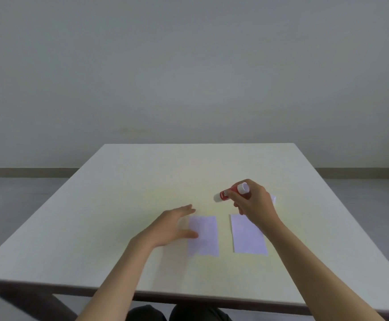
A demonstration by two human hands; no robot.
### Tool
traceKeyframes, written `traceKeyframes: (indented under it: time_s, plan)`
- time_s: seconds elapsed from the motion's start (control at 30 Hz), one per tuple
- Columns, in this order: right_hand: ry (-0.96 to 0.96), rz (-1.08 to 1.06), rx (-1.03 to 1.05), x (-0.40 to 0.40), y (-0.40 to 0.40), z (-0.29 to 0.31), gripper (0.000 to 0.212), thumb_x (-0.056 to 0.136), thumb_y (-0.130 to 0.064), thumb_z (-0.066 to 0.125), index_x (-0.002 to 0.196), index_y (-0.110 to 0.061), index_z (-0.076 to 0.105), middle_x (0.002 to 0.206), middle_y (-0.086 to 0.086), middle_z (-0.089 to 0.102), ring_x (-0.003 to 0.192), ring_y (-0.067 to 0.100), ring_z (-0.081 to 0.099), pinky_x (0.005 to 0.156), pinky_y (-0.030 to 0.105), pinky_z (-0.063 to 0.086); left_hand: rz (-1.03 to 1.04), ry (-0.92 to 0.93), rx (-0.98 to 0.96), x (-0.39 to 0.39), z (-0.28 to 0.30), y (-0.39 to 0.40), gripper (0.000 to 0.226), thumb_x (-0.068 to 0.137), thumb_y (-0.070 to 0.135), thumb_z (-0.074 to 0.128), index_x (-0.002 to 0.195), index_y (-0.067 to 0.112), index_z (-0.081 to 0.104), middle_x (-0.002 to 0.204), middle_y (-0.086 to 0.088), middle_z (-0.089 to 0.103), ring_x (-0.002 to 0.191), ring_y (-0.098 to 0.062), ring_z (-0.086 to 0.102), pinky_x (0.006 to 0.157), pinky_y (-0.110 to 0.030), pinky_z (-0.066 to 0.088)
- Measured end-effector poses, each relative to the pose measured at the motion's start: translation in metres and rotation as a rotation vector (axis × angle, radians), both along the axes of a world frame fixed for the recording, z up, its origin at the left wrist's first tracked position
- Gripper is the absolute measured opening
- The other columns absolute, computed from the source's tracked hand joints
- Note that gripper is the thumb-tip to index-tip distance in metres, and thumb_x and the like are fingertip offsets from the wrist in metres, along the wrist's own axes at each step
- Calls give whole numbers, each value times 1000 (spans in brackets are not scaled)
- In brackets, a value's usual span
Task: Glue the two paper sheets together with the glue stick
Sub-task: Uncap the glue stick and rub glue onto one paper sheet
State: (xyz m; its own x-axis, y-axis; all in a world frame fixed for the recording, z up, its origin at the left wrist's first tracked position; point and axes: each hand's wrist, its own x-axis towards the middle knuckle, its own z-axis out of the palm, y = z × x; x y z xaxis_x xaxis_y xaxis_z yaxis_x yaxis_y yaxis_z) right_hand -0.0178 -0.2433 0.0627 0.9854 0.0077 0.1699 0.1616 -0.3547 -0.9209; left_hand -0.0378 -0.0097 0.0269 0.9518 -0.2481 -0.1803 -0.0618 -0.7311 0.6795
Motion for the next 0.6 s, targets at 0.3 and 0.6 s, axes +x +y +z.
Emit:
traceKeyframes:
  time_s: [0.3, 0.6]
  plan:
    - [83, -67, 25, -1, 40, -27, 17, 78, -18, 67, 73, -3, 61, 58, -7, 67, 56, 15, 63, 57, 32, 49, -186, -92, 314, 3, -17, 6, 90, 75, 53, 69, 149, 30, 23, 159, 17, 11, 147, -4, 3, 118, -31, 4]
    - [98, -26, -72, 4, 65, -41, 20, 78, -17, 61, 78, 2, 53, 71, 7, 73, 74, 29, 66, 63, 33, 50, -209, -98, 406, 8, -25, 7, 99, 70, 60, 68, 150, 29, 18, 159, 16, 15, 148, -8, 3, 119, -38, 0]
